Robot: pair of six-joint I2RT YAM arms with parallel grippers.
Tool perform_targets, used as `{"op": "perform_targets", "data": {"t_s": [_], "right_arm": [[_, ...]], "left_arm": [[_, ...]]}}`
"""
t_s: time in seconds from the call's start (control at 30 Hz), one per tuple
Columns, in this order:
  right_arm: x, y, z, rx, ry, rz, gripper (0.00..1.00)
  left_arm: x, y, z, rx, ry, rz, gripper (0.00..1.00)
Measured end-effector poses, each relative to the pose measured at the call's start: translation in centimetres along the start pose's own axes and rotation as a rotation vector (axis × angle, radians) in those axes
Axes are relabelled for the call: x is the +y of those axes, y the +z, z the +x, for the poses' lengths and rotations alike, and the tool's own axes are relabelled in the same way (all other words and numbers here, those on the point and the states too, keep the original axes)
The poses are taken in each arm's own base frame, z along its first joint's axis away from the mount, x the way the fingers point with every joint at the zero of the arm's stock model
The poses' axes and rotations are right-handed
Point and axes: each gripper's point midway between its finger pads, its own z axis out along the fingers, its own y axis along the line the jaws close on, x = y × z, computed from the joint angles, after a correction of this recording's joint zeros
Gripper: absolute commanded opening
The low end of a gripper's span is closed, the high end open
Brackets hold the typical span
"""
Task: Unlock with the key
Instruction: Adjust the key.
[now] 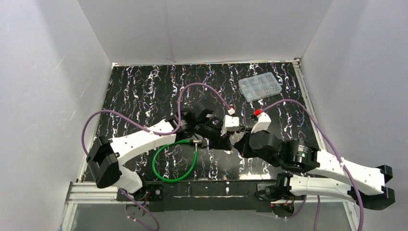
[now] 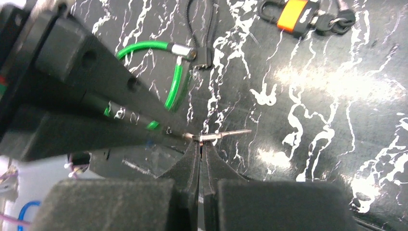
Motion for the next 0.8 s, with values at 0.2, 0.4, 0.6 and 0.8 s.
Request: {"op": "perform_targets", "data": {"t_s": [0.2,0.4,0.6,0.8], "right_arm": [[0.1,-0.3,-0.1,-0.003,0.007,-0.015,0.01],[0.3,-0.9,-0.4,-0.010,0.021,-0.045,0.22],[0.0,-2.7,-1.6,-0.055,-0.001,-0.102,0.54],[0.0,-6.4,-5.1,-0.212,0.025,-0.241,0.60]], "left_arm": [[0.7,-0.2,0.1,0.012,0.004,-0.032,0.00],[0.6,-0.4,-0.3,0.008,0.032,-0.032,0.00],[0.2,-1.2,1.1,0.087,0.034,-0.037,0.00],[-0.3,-2.7,1.2,0.153,0.078,-0.035,0.00]]}}
